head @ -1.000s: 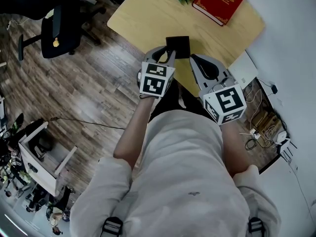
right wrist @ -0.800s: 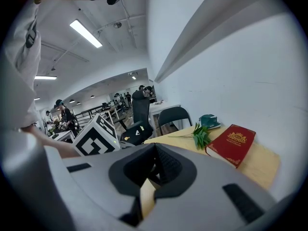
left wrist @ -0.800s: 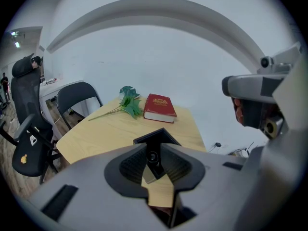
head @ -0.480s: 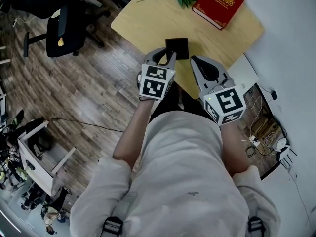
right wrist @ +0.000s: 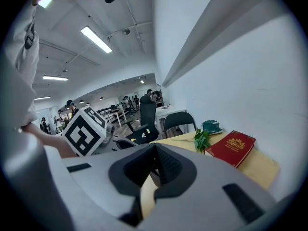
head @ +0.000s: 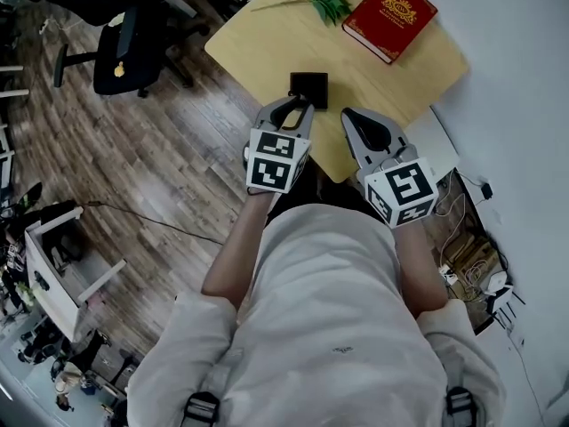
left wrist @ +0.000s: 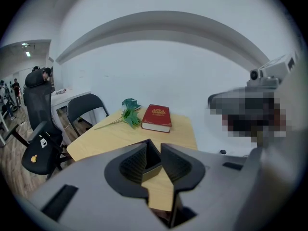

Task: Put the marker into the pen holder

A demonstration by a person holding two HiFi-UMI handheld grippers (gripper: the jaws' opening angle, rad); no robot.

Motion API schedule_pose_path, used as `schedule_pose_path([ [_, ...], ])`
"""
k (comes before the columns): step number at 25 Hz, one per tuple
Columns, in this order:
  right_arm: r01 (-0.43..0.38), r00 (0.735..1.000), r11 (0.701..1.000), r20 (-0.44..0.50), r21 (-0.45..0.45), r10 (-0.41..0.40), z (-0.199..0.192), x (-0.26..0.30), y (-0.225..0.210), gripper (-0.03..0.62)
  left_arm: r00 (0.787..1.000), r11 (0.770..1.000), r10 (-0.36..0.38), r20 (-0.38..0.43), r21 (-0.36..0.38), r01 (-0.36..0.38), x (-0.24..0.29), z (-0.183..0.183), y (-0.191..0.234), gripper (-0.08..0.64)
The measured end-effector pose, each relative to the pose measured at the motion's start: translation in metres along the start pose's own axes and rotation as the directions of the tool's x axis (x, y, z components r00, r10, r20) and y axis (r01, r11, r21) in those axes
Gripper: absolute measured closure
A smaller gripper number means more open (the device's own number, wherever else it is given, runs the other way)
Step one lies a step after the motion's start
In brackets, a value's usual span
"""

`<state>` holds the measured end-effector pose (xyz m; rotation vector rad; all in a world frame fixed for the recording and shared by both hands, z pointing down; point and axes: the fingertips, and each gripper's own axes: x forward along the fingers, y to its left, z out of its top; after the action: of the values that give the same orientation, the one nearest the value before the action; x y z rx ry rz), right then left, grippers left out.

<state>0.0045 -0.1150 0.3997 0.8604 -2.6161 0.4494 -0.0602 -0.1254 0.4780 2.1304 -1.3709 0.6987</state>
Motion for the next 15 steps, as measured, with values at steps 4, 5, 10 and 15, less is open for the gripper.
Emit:
schedule_pose_path([
  [4,-0.029,1.000,0.999,0.002,-0.024,0.029,-0.002,-0.013,0.001,0.592,0.999,0.999,0.026,0.019,-0.020,-0.025,-0.014,0.001,-0.015,0.474],
  [5,-0.037,0.999,0.999,0.005,-0.028,0.037,-0.002,-0.016,0.001,0.592,0.999,0.999,0.033,0.025,-0.023,-0.032,-0.017,0.001,-0.019,0.474],
  [10,-0.074,0.997,0.997,0.020,-0.035,0.075,-0.005,-0.031,0.004,0.592,0.996,0.998,0.063,0.064,-0.035,-0.061,-0.034,0.005,-0.038,0.474],
  [15,-0.092,0.995,0.994,0.032,-0.057,0.094,-0.007,-0.048,0.011,0.592,0.989,0.995,0.088,0.115,-0.046,-0.083,-0.059,0.008,-0.055,0.479],
])
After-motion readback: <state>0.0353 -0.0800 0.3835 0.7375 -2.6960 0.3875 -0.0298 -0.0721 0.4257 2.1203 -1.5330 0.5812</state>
